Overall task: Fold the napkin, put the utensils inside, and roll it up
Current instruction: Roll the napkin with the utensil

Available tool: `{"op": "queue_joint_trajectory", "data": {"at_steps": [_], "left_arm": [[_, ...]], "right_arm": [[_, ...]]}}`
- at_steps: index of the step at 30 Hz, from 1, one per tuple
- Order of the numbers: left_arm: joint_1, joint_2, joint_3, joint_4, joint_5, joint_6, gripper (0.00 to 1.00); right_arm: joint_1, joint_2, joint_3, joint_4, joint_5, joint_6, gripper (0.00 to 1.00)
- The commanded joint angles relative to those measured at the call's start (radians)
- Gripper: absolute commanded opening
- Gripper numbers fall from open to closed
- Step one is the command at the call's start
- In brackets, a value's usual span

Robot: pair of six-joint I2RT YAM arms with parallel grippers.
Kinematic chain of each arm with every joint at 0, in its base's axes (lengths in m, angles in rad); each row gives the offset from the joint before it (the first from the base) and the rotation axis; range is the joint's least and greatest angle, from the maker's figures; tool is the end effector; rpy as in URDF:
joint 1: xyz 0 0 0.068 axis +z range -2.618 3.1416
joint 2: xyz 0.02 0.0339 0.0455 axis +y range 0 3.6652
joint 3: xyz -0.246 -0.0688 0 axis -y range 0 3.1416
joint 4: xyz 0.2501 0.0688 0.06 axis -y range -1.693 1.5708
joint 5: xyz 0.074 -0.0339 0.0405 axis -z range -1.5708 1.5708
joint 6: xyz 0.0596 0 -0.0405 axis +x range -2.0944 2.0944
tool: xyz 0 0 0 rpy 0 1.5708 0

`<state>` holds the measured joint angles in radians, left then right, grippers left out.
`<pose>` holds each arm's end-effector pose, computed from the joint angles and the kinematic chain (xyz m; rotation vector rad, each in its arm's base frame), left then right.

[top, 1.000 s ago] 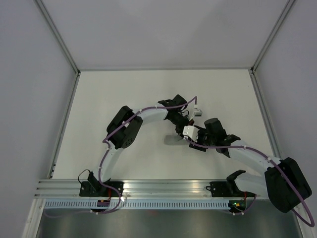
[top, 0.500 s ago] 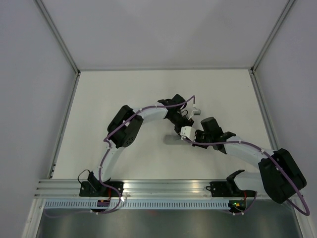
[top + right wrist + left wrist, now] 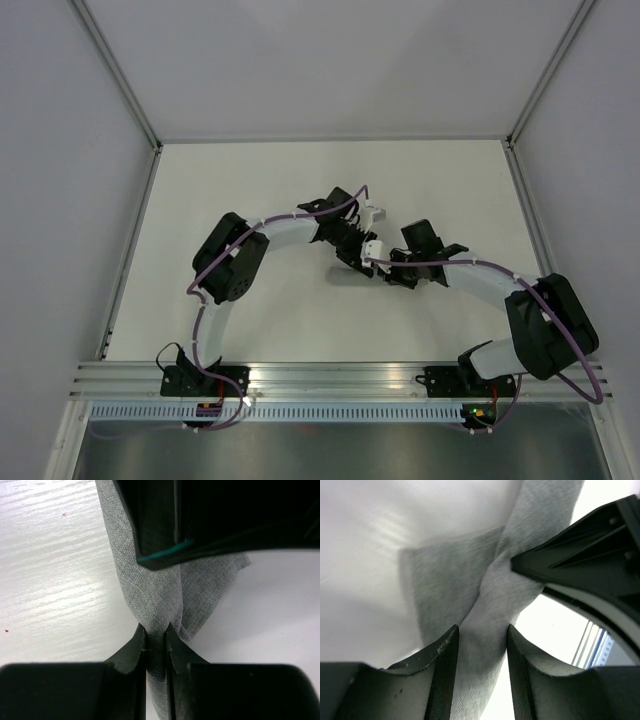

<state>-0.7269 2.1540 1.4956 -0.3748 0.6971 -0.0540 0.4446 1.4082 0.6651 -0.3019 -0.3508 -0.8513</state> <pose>0.3118 -0.3285 0.1105 1.1338 2.4321 -1.1772 0.2351 0.1347 0.1188 -1.6318 1.9547 0.3032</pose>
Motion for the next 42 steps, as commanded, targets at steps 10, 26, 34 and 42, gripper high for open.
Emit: {"op": "queue_joint_trajectory", "data": {"at_steps": [10,26,34,42], "left_arm": [[0.110,-0.268,-0.293,0.322,-0.319,-0.176,0.50],[-0.067,-0.815,-0.946,1.219,-0.823,0.179,0.65],[-0.337,-0.606,-0.855,1.119,-0.933,0.607,0.71],[-0.439,-0.353,-0.713,1.041,-0.878,0.829,0.73]], "right_arm": [[-0.043,0.121,0.097,-0.190,-0.031,-0.043,0.01],[-0.135,0.465,0.405,-0.479,-0.128,-0.066,0.00],[-0.175,0.604,0.542,-0.566,-0.152,-0.054,0.01],[-0.188,0.676,0.610,-0.614,-0.168,-0.046,0.00]]}}
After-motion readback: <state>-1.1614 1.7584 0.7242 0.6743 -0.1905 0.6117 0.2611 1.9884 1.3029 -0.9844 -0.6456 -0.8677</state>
